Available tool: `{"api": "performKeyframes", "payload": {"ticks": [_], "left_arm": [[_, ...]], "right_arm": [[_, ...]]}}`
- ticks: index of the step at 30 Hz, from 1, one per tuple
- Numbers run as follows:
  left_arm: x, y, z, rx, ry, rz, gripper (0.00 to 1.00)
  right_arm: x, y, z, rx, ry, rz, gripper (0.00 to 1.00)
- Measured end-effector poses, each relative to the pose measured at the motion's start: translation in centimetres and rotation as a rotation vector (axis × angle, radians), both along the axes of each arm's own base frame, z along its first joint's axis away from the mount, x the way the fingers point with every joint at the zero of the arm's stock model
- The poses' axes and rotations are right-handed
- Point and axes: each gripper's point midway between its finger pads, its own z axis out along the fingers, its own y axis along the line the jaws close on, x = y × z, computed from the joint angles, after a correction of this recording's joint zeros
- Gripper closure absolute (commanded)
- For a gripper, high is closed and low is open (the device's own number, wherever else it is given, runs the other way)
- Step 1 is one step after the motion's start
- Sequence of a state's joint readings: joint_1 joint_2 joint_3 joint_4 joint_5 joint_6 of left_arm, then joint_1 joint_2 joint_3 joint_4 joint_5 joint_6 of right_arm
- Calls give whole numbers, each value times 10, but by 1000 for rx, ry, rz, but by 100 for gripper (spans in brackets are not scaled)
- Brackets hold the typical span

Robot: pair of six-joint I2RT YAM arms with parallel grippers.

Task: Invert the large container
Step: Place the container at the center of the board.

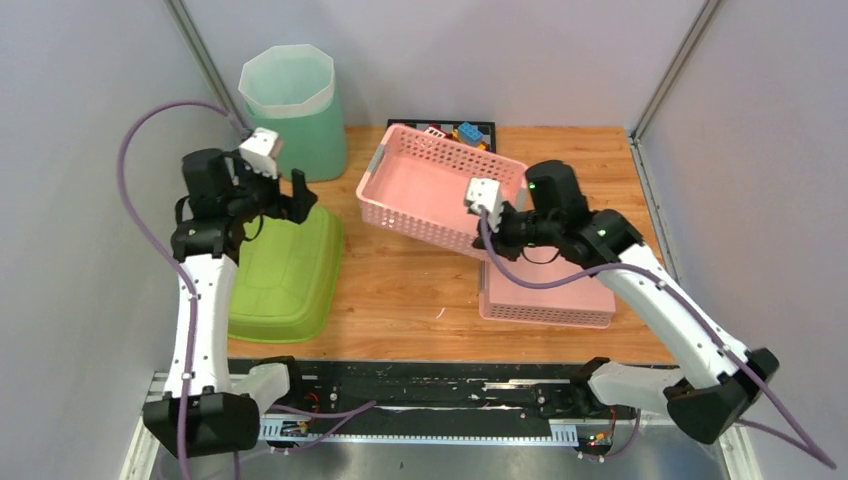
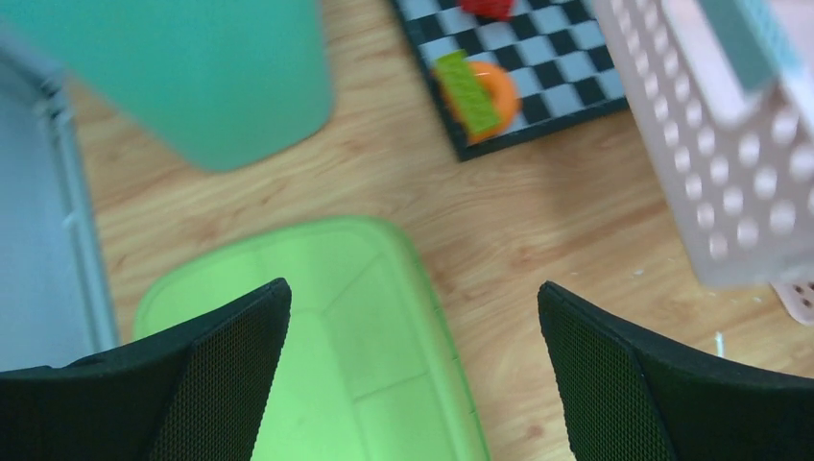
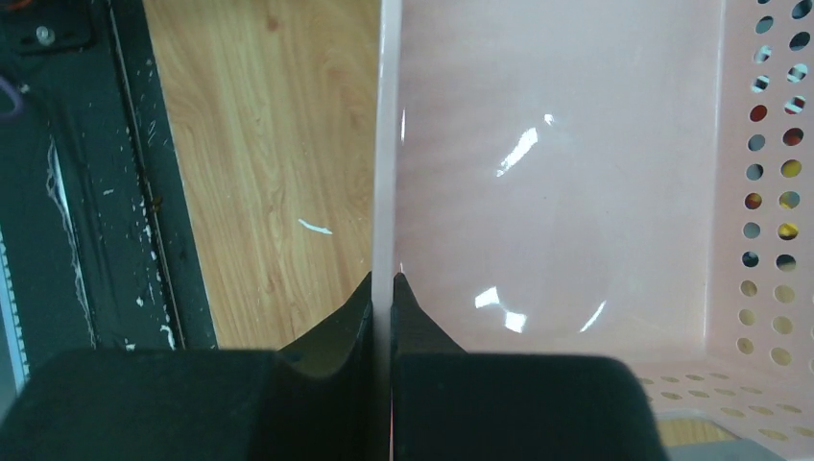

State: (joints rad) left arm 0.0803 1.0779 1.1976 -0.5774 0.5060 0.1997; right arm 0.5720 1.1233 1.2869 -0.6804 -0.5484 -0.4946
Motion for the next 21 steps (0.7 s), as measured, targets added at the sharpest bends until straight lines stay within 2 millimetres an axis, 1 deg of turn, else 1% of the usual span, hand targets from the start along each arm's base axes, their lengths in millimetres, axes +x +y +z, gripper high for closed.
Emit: {"api": "performKeyframes", "payload": {"ticks": [2, 4, 5, 7, 10, 12, 17, 21], "left_arm": [[-3, 31, 0, -22, -7, 89, 0], [-6, 51, -1, -34, -16, 149, 0], [-8, 58, -3, -39, -18, 168, 0], [-11, 63, -10, -48, -16, 184, 0], [-13, 63, -24, -61, 13, 180, 0], [-14, 61, -27, -67, 20, 169, 0], [-17, 54, -20, -79, -7, 131, 0], [-19, 49, -18, -85, -25, 107, 0]], "right_arm": [[-5, 18, -17, -53, 13, 56, 98], [-10, 36, -33, -100, 27, 104, 98], [-12, 44, -40, -118, 31, 125, 98], [-17, 58, -54, -144, 32, 156, 98], [-23, 71, -73, -171, 31, 183, 98], [-24, 77, -84, -181, 36, 190, 98], [-22, 80, -118, -213, 60, 186, 97], [-26, 77, -146, -245, 100, 195, 97]]}}
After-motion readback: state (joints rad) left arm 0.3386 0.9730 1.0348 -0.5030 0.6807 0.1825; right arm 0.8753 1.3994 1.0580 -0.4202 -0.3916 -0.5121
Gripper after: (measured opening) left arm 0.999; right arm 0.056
